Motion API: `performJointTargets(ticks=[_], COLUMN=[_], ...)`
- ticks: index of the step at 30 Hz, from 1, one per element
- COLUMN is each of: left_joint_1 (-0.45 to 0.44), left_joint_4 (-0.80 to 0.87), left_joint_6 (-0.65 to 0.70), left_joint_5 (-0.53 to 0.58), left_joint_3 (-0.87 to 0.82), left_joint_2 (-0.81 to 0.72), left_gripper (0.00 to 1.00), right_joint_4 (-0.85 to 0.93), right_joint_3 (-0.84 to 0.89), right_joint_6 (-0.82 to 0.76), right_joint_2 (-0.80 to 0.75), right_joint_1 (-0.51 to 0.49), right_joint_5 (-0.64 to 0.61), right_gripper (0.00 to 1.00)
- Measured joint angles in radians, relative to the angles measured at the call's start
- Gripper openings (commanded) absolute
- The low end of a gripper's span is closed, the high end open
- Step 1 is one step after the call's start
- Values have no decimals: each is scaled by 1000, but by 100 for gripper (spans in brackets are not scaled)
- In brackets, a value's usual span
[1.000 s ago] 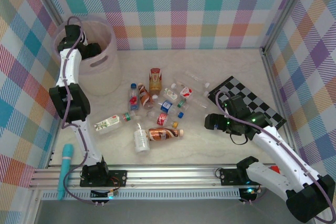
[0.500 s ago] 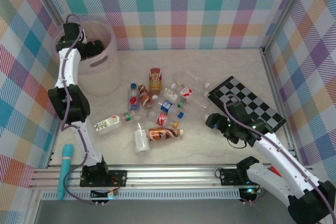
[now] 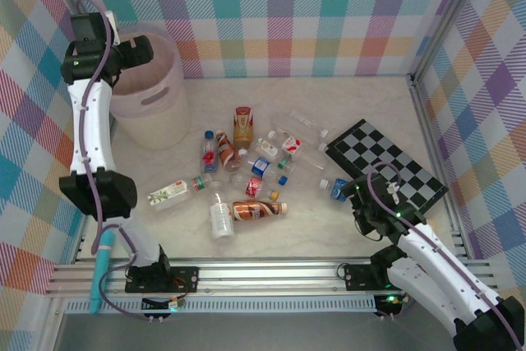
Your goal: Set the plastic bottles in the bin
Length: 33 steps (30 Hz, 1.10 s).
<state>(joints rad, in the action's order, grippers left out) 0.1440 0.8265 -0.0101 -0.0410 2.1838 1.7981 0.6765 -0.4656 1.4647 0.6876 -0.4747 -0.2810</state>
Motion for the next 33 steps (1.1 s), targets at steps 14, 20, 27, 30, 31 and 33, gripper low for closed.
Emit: performJointTargets(ticks=[14,20,27,30,31,33], left_joint_1=[-373,-474,-555,-578,-586,-595], left_joint_4=[-153,-261,-421,-444,-454,-477], left_joint_6=[-163,-297,-477,-519,-528,-541], left_joint_5=[-27,-84,-170,-171,-171,-171], left_joint_3=[-735,-980,-1235,-1263,-1263,-1263], left_joint_2=[-584,-644,-689,-689,-689,-690], left_gripper=[100,100,100,100,100,100], right_joint_4=[-165,-230,-319,-357,-374,-405], right_joint_3=[37,38,45,46,48,53], right_joint_6=[103,98,98,98,99,98], right_joint_2=[92,123,228,275,293,327], right_joint_1=[60,117,154,162,162,163], right_joint_5=[-78,-72,-25,-7,0,14], right_gripper=[92,94,93,90,89,86])
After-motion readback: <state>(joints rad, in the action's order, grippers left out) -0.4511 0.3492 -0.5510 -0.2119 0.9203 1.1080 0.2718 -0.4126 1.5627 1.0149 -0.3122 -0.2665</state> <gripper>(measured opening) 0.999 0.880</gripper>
